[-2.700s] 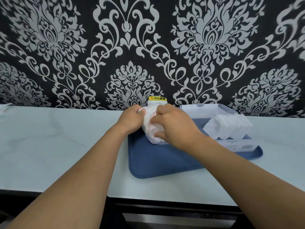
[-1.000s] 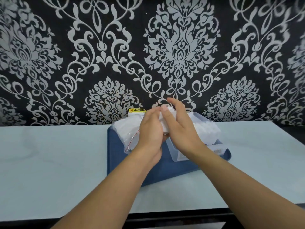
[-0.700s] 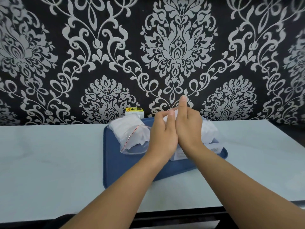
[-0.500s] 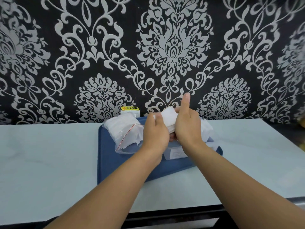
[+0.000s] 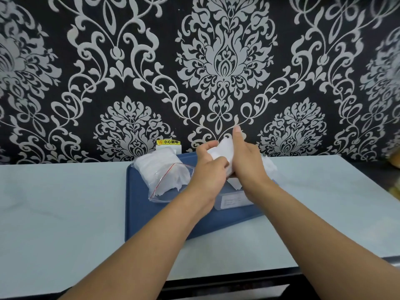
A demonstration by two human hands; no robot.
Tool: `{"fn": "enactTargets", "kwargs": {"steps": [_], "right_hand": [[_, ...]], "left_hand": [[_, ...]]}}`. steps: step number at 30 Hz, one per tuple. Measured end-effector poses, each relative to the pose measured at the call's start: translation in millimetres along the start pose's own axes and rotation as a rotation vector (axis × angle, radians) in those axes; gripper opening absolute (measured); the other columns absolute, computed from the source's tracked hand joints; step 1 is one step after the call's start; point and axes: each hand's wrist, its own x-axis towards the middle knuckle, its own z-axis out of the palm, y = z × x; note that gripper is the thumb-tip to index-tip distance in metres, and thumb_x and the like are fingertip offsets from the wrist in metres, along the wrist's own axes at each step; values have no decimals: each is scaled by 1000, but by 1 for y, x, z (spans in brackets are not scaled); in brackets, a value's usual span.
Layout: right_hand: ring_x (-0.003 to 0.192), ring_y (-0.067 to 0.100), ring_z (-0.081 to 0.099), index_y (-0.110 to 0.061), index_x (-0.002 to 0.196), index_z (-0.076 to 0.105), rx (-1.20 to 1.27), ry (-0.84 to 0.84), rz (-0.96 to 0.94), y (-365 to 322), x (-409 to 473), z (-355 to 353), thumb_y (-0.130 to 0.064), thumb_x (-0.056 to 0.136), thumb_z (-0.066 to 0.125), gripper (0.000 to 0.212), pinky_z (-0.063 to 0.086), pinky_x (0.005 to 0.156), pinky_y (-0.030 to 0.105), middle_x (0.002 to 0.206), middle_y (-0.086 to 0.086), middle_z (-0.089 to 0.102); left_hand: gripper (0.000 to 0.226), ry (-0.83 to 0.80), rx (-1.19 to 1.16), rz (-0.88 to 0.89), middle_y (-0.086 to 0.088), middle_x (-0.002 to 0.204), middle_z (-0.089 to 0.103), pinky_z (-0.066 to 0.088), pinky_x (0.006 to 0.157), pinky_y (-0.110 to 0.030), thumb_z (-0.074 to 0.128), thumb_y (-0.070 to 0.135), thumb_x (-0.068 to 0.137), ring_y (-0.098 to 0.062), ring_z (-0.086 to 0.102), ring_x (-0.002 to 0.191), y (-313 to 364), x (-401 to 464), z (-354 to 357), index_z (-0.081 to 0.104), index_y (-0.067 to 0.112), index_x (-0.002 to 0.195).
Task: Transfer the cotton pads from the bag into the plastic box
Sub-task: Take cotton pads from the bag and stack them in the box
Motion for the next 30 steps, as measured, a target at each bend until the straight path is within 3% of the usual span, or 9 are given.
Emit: {"fn": "enactTargets", "kwargs": {"steps": [2, 4, 6, 8, 11, 15, 19, 25, 30], "right_hand": [[57, 11, 59, -10, 77, 64, -50, -209, -14, -7, 1, -15, -59, 98, 46, 56, 45, 49, 23, 64, 1, 63], [70, 17, 60, 0, 97, 69, -60, -419, -35, -9, 7, -29, -49, 96, 56, 51, 42, 52, 23, 78, 7, 67], [80, 21, 57, 3, 111, 69, -67, -474, 4, -5, 14, -36, -34, 93, 68, 42, 40, 56, 23, 90, 11, 68], [82, 20, 57, 5, 112, 70, -51, -426, 99, -3, 19, -38, -25, 87, 75, 39, 41, 58, 23, 95, 11, 69], [81, 19, 62, 4, 102, 73, -61, -265, 171, -11, 29, -44, -19, 79, 82, 33, 45, 63, 25, 91, 12, 74], [58, 11, 54, -1, 84, 71, -414, -113, 41, -21, 40, -47, -19, 68, 91, 31, 42, 49, 18, 70, 4, 65], [89, 20, 61, -9, 105, 70, -870, -194, -72, -8, 40, -17, -21, 67, 89, 45, 50, 74, 29, 103, 2, 64], [85, 19, 52, -20, 123, 60, -1191, -113, -124, 13, 48, -9, -22, 74, 76, 52, 40, 67, 28, 111, 1, 61], [88, 23, 56, -19, 111, 58, -1190, -60, -135, 20, 49, -11, -21, 71, 77, 44, 38, 64, 27, 107, 2, 63]], "left_hand": [[50, -4, 15, 5, -10, 123, 60, 56, 83, -43, 42, -1, 91, -30, 63, 108, 2, 5, -3, 42, 29, 131], [56, -34, -6, -8, -14, 128, 59, 51, 73, -33, 42, -3, 91, -32, 62, 112, 5, 11, -8, 38, 28, 137], [60, -77, -14, -26, -16, 130, 56, 46, 62, -26, 40, -9, 90, -29, 61, 105, 8, 16, -13, 36, 25, 140], [61, -124, 26, -22, -16, 132, 52, 46, 62, -25, 42, -12, 90, -26, 58, 103, 7, 18, -16, 35, 25, 138], [61, -98, 155, 60, -7, 127, 54, 53, 77, -29, 60, -2, 93, -16, 60, 99, 4, 22, -21, 32, 29, 137], [40, 104, 512, 367, 7, 107, 58, 51, 76, -23, 68, 12, 89, -7, 59, 81, -4, 20, -31, 48, 24, 121], [11, 69, 1033, 636, 5, 92, 67, 53, 72, -35, 65, 19, 85, -18, 61, 83, -14, 18, -32, 67, 21, 96], [15, -52, 1427, 526, -8, 92, 58, 38, 61, -31, 60, 30, 86, -28, 58, 87, -18, 23, -28, 67, 17, 83], [33, -319, 1634, 472, -3, 107, 63, 31, 80, -35, 41, 32, 94, -24, 39, 105, -18, 34, -31, 71, 20, 97]]}}
